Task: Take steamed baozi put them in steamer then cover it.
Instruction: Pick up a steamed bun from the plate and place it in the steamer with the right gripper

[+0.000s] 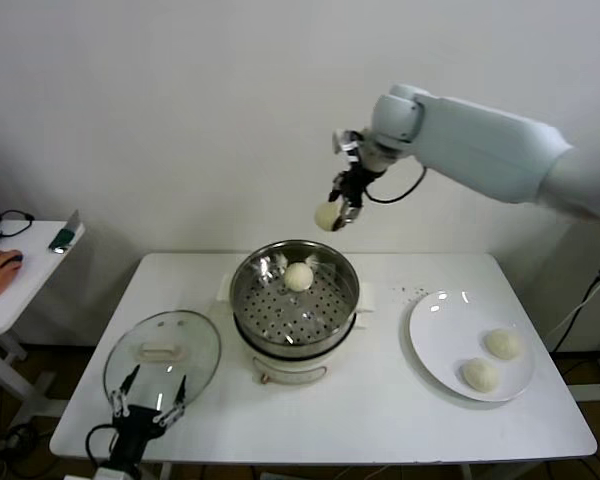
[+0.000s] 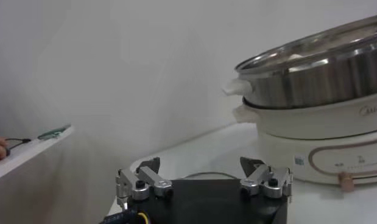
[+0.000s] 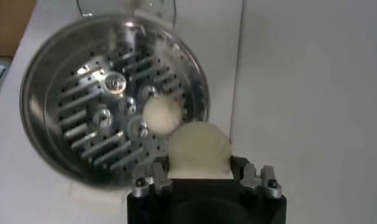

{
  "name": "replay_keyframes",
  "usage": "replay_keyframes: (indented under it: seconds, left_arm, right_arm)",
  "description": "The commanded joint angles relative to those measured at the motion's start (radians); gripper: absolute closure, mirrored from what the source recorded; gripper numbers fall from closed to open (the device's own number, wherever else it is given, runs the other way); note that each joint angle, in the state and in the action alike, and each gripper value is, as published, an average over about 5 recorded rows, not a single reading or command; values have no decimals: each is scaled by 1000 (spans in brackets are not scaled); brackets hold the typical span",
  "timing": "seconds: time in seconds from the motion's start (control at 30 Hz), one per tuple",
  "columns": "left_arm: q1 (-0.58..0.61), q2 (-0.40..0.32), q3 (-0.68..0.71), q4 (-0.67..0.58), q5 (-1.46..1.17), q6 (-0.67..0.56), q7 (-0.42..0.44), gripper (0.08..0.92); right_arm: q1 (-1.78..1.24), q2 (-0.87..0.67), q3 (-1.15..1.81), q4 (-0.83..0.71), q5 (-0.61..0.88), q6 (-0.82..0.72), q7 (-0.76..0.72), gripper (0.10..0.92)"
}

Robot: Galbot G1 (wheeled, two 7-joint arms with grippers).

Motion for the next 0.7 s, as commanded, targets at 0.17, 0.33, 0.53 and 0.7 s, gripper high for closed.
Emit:
replay_keyframes:
  seconds: [0.17, 0.33, 0.53, 0.7]
  left_arm:
    - [12, 21, -9, 0, -8, -3, -7, 177]
    - [2, 14, -7, 3, -5, 3, -9, 177]
    - [0, 1, -7, -13, -6, 13, -8, 177]
    - [-7, 3, -11, -14, -8, 19, -9, 177]
  right_arm:
    - [-76, 236, -58, 10, 88, -52, 58, 366]
    - [-127, 255, -72, 21, 72, -57, 70, 364]
    - [-187, 254, -78, 27, 30, -61, 83, 364]
    - [-220, 251, -80, 23, 1, -60, 87, 364]
